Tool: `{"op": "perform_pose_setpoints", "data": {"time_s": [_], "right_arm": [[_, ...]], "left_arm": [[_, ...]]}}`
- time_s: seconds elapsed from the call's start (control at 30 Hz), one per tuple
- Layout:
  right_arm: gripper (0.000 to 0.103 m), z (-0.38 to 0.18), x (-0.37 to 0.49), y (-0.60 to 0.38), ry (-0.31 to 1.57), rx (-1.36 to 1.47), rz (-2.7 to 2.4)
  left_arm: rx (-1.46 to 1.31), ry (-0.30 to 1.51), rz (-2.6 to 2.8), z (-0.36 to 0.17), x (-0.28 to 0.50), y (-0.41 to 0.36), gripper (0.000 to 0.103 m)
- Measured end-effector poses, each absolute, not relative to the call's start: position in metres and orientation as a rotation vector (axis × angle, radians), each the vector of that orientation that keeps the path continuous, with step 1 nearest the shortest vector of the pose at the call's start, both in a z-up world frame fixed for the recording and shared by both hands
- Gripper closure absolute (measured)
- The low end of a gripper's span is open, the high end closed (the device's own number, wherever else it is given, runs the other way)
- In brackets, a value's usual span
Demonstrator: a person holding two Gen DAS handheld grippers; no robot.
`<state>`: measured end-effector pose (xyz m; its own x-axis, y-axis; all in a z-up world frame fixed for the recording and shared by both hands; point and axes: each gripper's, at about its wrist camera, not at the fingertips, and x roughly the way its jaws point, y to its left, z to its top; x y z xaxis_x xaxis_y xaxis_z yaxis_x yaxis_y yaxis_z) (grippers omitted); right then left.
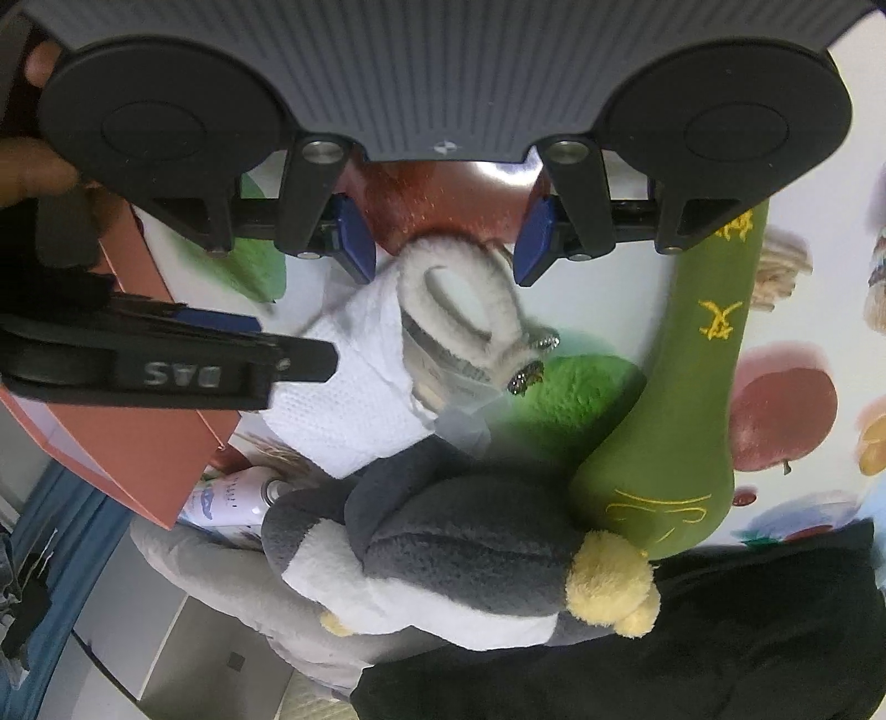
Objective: Organize soft objects
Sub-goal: 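Grasp the white tissue with the right gripper while the left gripper grasps the white cord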
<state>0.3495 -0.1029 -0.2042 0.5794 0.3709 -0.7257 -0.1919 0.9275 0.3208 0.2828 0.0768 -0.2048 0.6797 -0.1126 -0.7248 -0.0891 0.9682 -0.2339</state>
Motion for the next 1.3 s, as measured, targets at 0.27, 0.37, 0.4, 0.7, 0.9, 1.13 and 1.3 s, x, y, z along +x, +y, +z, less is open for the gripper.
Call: {"op": "perform_pose_setpoints", "data": {"time_s": [0.27, 0.37, 0.4, 0.7, 0.9, 1.13, 1.3], "right_arm": [[0.063, -0.217, 0.359, -0.093, 0.902, 0.201, 0.327], [0.082, -0.216, 0.356, -0.09, 0.898, 0.173, 0.337], [0.085, -0.216, 0.356, -0.089, 0.898, 0.173, 0.341], [0.096, -0.197, 0.341, -0.09, 0.855, 0.136, 0.351], [0.096, -0.174, 0.322, -0.097, 0.814, 0.115, 0.343], [0.096, -0.153, 0.284, -0.109, 0.801, 0.111, 0.35], [0.097, -0.15, 0.253, -0.12, 0.834, 0.114, 0.353]], "left_arm": [[-0.266, 0.812, -0.024, -0.208, 0.285, 0.08, 0.07], [-0.281, 0.81, -0.021, -0.209, 0.286, 0.084, 0.078], [-0.294, 0.81, -0.025, -0.209, 0.285, 0.085, 0.081], [-0.324, 0.807, -0.017, -0.204, 0.274, 0.088, 0.094], [-0.321, 0.799, 0.0, -0.193, 0.251, 0.089, 0.096], [-0.328, 0.795, 0.018, -0.18, 0.213, 0.091, 0.097], [-0.326, 0.811, 0.014, -0.175, 0.186, 0.087, 0.097]]}}
